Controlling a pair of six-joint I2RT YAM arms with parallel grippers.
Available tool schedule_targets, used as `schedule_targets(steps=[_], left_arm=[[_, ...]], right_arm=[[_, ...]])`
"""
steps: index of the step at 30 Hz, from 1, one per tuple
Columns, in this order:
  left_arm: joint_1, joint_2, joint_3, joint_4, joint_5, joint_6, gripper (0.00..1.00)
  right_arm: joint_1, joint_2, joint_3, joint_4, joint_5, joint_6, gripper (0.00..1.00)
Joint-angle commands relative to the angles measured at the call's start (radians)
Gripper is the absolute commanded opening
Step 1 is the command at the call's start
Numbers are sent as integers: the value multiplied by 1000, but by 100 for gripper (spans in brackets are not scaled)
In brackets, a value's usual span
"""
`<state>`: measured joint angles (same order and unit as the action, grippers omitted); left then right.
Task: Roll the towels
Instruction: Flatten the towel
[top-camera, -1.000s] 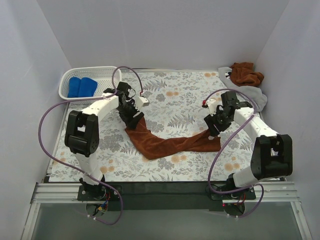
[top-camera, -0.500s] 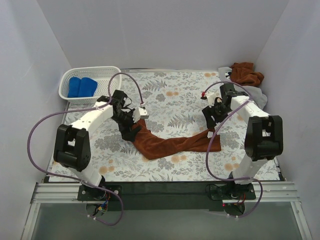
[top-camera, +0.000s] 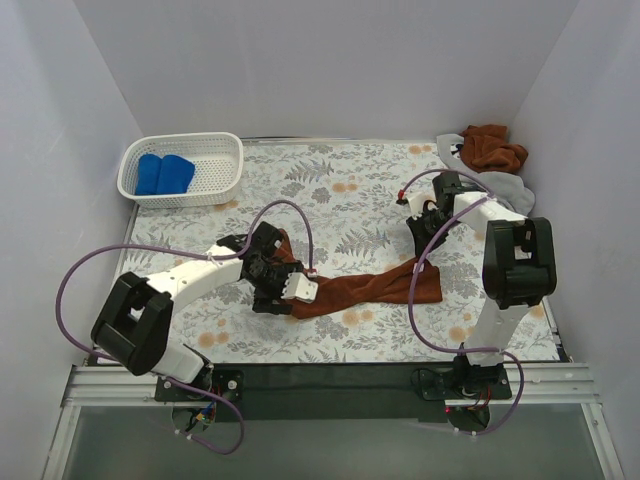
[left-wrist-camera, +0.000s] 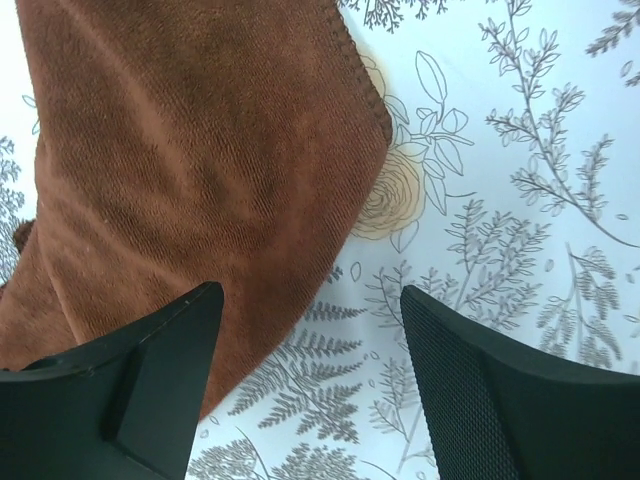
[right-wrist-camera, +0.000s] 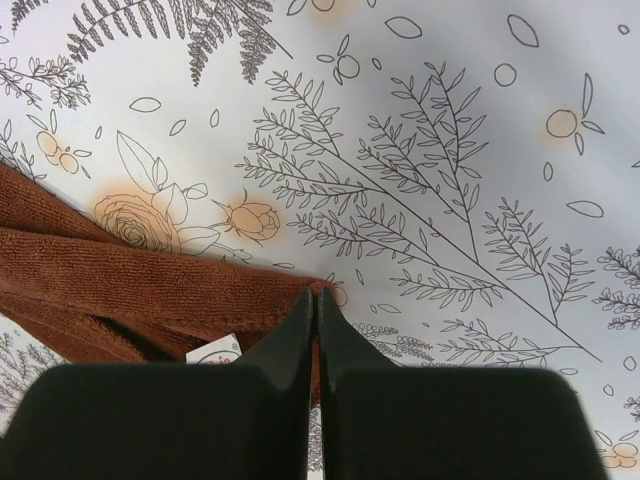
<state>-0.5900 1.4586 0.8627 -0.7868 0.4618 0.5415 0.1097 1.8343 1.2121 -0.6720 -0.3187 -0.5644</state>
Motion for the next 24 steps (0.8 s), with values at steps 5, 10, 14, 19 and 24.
schedule_targets(steps=[5,10,14,19,24], left_arm=[[-79,-1,-108,139,-60,120,59],[-94,-3,-133,132,-78,100,21],[-96,-88,-76,20,-52,78,0],[-96,-216,30,-192,73,66,0],[-91,-209,198,-327,159,-41,0]], right_arm=[[4,-96,-34,17,3,-11,1],[-4,-174,-37,9,-3,-8,1],[-15,-242,-19,-9,-13,4,1],[-34,-337,-22,-29,-16,0,1],[-71,-397,-40,-47,-19,-11,1]])
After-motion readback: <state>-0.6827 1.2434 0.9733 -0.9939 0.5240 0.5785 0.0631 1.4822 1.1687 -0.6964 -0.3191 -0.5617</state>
